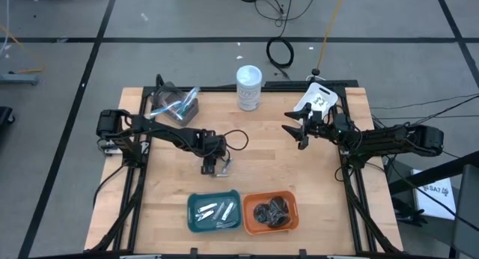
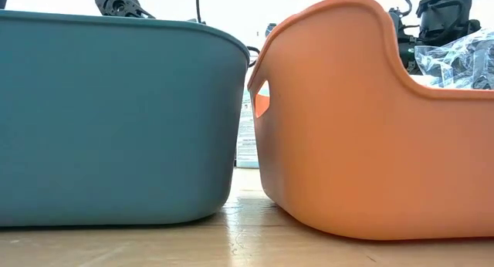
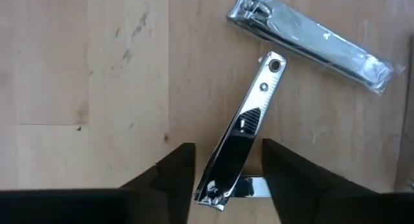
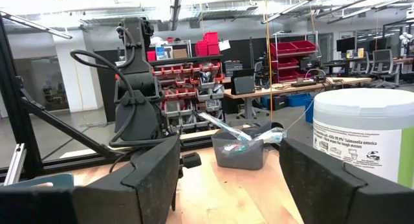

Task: Pick & Place Travel size toiletries
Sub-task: Put the silver nail cutter into the green bin

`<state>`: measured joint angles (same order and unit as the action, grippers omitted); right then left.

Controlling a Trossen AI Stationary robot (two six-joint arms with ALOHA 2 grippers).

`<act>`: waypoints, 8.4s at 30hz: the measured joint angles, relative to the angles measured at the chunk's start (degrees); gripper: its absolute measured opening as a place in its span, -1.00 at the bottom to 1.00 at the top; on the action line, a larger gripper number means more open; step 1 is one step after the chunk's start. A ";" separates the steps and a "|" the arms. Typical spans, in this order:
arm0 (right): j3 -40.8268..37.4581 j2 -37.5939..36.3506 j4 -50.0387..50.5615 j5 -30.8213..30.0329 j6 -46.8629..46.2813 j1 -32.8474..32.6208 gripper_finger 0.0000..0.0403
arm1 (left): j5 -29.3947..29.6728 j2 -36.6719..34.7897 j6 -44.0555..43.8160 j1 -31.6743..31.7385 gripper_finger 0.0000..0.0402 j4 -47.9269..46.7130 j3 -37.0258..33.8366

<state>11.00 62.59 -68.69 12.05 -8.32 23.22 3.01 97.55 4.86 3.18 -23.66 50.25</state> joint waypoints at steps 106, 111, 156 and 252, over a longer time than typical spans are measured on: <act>-0.02 -0.02 -0.99 0.24 -2.99 -0.09 0.25 | -12.33 -6.48 -40.59 -22.35 0.01 2.43 11.17; -0.02 -0.02 -0.86 0.26 -2.81 -0.09 0.25 | -5.85 -7.34 -32.35 -19.73 -0.04 -3.50 11.18; -0.02 0.00 1.99 0.02 0.07 1.88 0.25 | -0.05 9.08 -25.97 -13.73 0.30 -9.65 10.81; 0.02 0.00 1.27 0.20 -1.46 1.86 0.25 | 7.92 -5.74 -45.15 -14.98 -0.47 -2.28 11.03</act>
<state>11.03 62.59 -67.42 12.25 -9.78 25.08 10.93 91.81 -40.29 -11.80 -25.94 61.28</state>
